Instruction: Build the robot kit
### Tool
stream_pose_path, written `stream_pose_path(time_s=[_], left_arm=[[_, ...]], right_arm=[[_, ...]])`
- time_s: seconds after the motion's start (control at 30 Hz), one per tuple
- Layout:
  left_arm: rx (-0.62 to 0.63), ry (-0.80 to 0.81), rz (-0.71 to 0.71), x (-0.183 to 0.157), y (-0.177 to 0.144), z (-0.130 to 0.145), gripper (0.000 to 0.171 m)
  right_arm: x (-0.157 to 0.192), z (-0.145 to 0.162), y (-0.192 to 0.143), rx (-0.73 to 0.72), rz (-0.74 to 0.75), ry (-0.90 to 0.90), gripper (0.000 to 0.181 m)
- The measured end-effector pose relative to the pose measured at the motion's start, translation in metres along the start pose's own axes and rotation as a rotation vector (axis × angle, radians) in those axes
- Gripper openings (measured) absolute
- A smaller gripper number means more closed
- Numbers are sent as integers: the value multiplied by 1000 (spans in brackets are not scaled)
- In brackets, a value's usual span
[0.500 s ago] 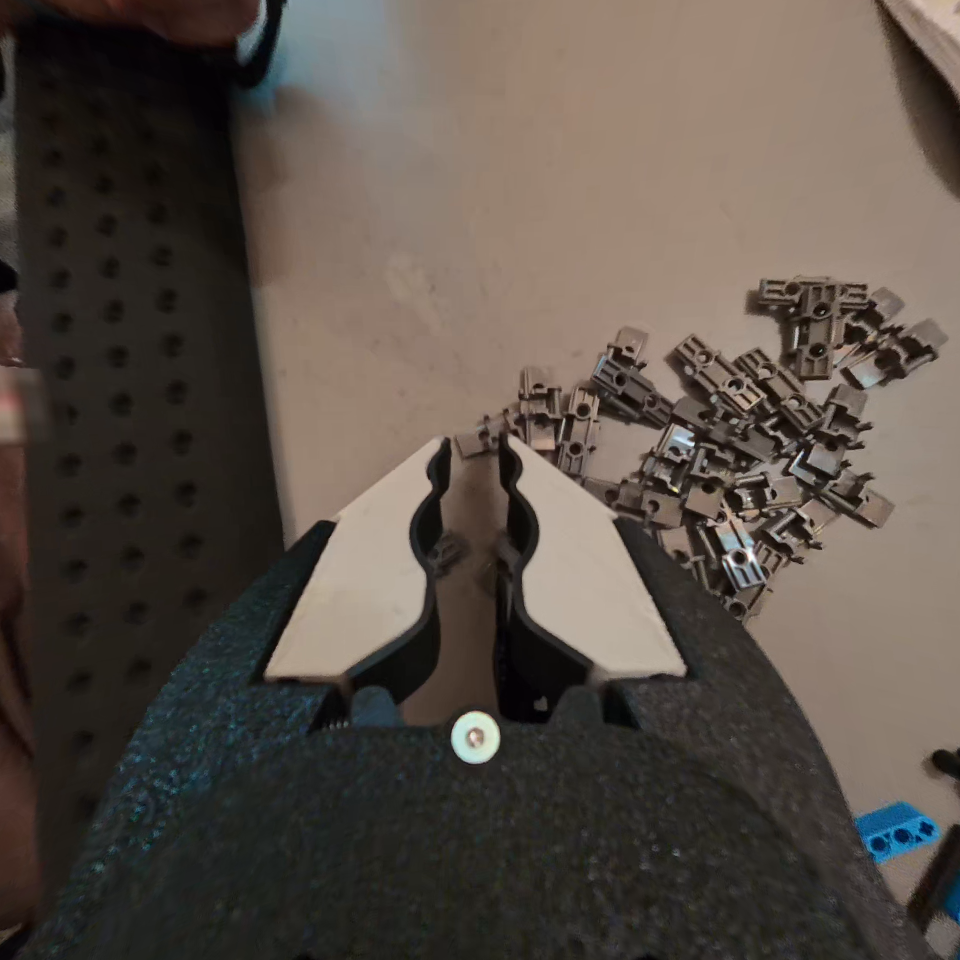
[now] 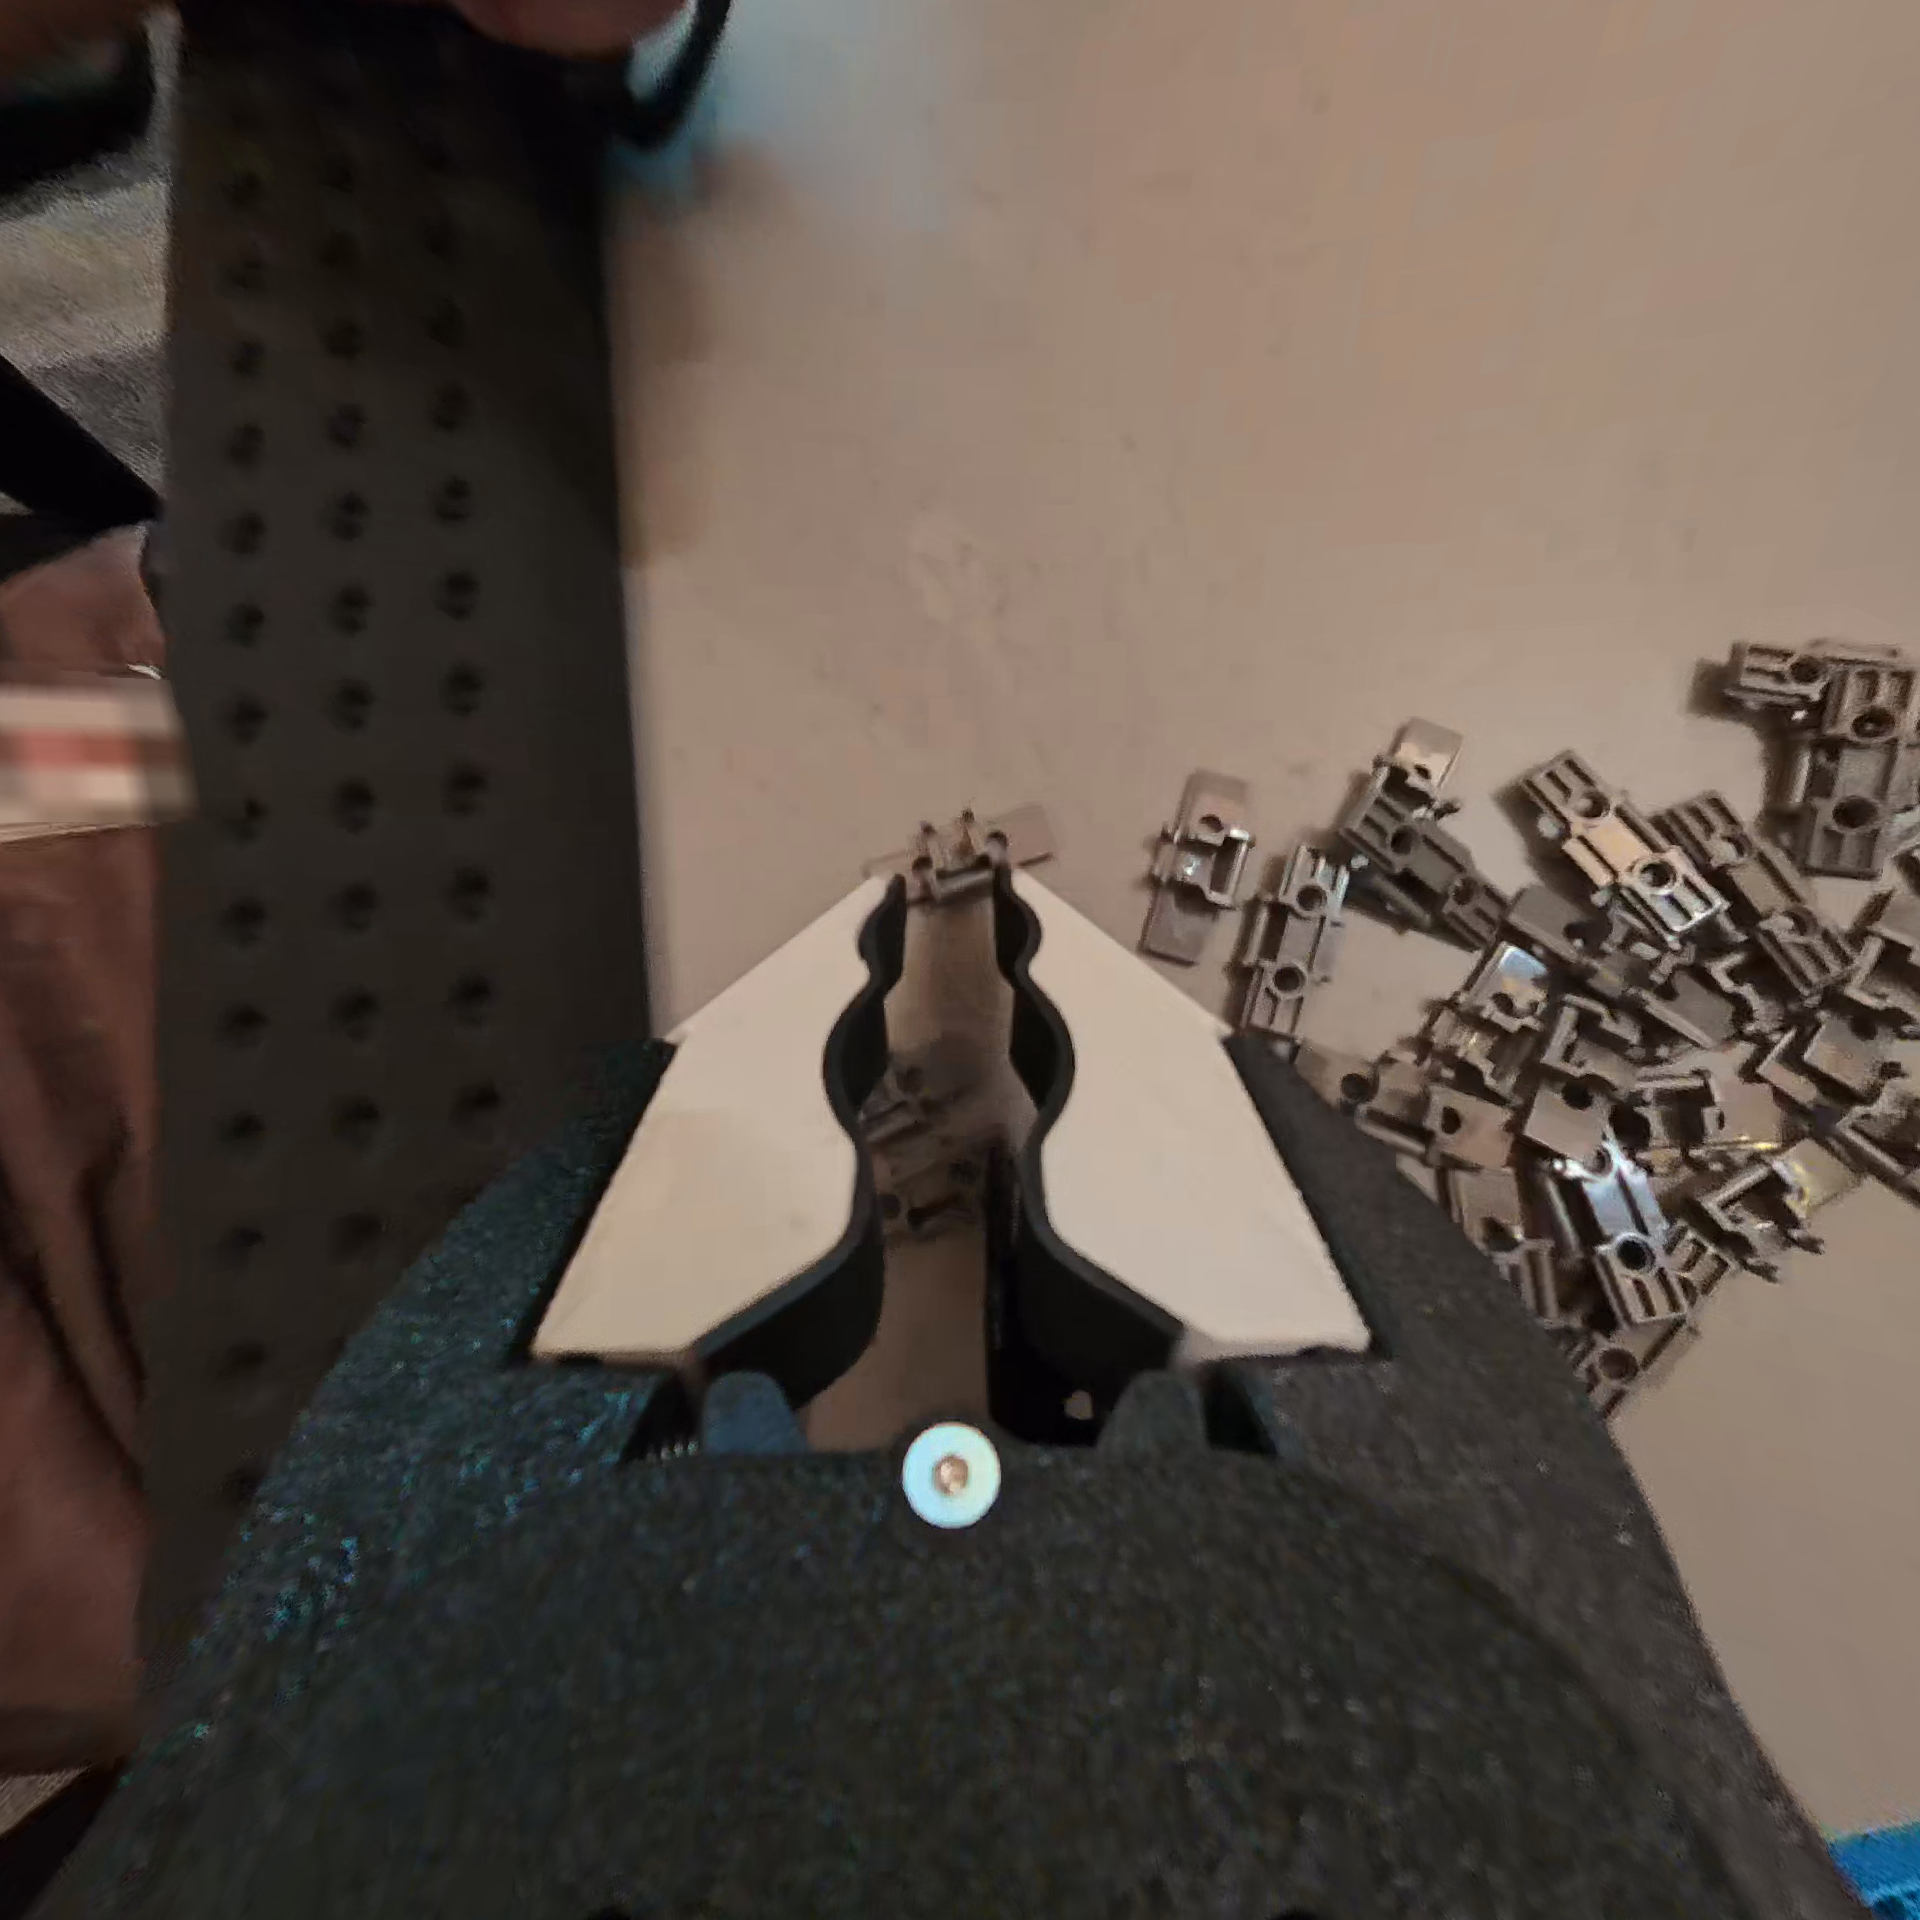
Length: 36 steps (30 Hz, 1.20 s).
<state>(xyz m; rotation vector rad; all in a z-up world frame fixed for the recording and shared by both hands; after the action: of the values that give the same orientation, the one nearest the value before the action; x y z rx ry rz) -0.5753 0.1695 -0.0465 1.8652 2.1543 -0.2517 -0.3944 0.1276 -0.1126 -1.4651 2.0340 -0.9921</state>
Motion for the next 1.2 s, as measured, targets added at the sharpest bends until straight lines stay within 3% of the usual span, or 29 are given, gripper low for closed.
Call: stream_pose_path(time_s=[0.23,0.37,0.47,0.57,0.73,0.87,1.0,1.13,1.2], left_arm=[[-2,-10,8,1,0,0,7],[-7,-19,26,0,-1,0,7],[-22,-40,116,-7,-3,-2,7],[-59,-65,212,-15,-7,-7,8],[-108,-191,414,-32,-13,-14,7],[-95,-178,427,-38,-9,-12,8],[-108,-180,360,-32,-8,-12,17],[-130,-180,315,-25,-10,-14,19],[-130,-176,315,-25,-10,-14,18]], right_arm=[[15,-7,17,-20,-118,-4,20],[14,-19,13,-68,-76,-37,20],[8,-51,-8,-312,82,-83,21],[20,-86,-23,-543,129,-108,25],[40,-106,-16,-717,-163,39,24],[47,-116,-12,-836,-268,87,9],[34,-110,-9,-848,-199,113,3],[30,-102,-15,-755,-43,-3,3],[35,-102,-19,-755,-72,-25,3]])
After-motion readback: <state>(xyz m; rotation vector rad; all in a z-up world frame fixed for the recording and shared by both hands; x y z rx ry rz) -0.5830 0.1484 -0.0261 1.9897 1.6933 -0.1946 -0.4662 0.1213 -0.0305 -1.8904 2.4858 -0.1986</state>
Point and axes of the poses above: each gripper's, where its closed fingertips meet, y out along the fingers, z out of its underside, x = y × z across the jaws, the point moved 6 cm from there along -y, back along the fingers, and after that the axes turned 6 degrees about -y, right-handed, at the moved point
